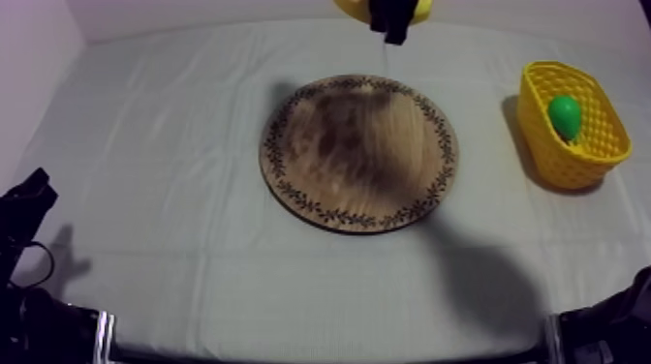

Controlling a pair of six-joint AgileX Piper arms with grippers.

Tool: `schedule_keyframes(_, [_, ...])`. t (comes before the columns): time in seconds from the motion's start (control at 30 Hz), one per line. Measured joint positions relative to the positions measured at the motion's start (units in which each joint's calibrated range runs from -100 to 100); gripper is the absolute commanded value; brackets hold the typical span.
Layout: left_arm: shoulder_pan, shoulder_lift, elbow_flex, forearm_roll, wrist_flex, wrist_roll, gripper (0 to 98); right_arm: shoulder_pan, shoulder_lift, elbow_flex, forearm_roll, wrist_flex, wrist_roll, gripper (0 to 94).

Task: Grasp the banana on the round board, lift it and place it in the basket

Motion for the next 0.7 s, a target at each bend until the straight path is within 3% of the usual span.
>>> schedule_keyframes(0.37, [0.0,0.0,0.0,0.0,0.0,0.0,0.1,3.11,-9.28,9.14,-0.38,2.67,-5.53,21.7])
schedule_keyframes(0.7, [0.0,0.0,0.0,0.0,0.0,0.0,0.1,11.61,-21.84,23.46,-0.31,4.21,-7.94,23.5])
